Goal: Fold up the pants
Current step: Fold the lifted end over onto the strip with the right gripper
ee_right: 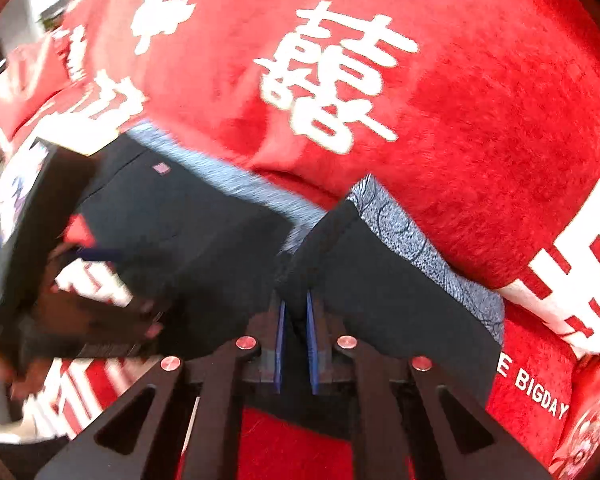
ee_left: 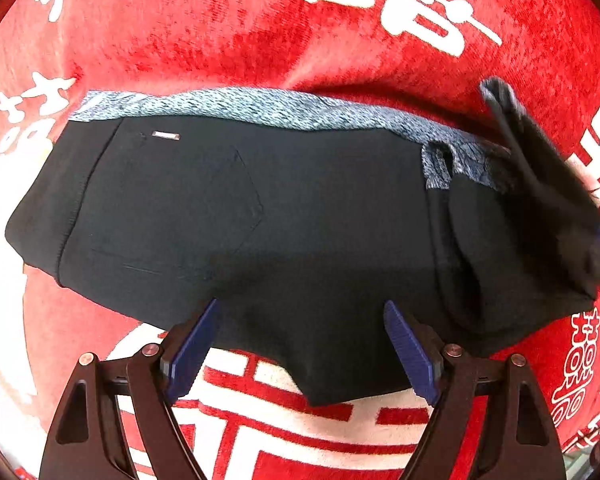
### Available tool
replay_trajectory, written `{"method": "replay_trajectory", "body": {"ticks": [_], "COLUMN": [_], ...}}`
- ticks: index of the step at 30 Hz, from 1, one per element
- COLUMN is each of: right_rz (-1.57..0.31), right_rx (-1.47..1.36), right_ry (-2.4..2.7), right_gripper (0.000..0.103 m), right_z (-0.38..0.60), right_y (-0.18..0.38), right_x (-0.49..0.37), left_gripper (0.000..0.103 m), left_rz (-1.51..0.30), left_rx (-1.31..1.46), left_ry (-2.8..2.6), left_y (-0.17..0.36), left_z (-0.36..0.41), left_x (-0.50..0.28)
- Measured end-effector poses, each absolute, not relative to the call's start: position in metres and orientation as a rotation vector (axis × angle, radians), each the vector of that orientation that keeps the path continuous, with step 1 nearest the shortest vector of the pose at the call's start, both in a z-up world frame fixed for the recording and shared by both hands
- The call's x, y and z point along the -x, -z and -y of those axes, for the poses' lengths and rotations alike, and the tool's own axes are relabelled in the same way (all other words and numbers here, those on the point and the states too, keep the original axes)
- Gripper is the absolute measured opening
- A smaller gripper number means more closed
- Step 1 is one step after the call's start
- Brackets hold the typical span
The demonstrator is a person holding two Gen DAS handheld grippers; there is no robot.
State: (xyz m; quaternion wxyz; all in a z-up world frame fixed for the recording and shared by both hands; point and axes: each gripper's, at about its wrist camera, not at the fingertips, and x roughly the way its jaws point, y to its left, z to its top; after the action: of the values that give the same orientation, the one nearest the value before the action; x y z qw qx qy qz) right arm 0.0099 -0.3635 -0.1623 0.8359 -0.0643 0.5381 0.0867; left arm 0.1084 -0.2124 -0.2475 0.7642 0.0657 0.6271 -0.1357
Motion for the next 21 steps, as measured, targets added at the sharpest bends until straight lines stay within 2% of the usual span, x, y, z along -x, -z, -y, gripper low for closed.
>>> {"method": "replay_trajectory", "body": {"ticks": [6, 11, 14, 16, 18, 21], "right_rz": [-1.214, -1.206, -1.189, -1.144, -1.102, -1.111], "right_rx": [0.220, 0.184, 0.078, -0.025, -0.149, -0.400], "right_ry": [-0.208, -0.223, -0.331, -0.311, -0.201, -0.010], "right_gripper": [0.011, 0.018, 0.031, 0.050, 0.057, 0.058], "right_z": [0.330, 0.335, 0.356, 0.388, 0.440, 0.529], "right_y": [0.214, 0.208, 0.181, 0.157, 0.143, 0.155], "right_x": [0.005, 0.011, 0.014, 0.018, 0.016, 0.012], "left_gripper": [0.084, 0.084, 0.084, 0.084, 0.084, 0.084], "left_rz": [-1.377, -1.344, -1.326, -1.302, -1.284, -1.276], "left_rx": [-0.153, -0.190, -0.194, -0.205, -0.215, -0.230], "left_ry": [0.252, 0.239, 0.252, 0.282, 0.321, 0.378], "left_y": [0.250, 0.237, 0.221, 0.209, 0.200, 0.191], "left_z": [0.199, 0.203, 0.219, 0.236, 0.256, 0.290], "left_x": [-0.118, -0.132, -0.144, -0.147, -0.150, -0.151]}}
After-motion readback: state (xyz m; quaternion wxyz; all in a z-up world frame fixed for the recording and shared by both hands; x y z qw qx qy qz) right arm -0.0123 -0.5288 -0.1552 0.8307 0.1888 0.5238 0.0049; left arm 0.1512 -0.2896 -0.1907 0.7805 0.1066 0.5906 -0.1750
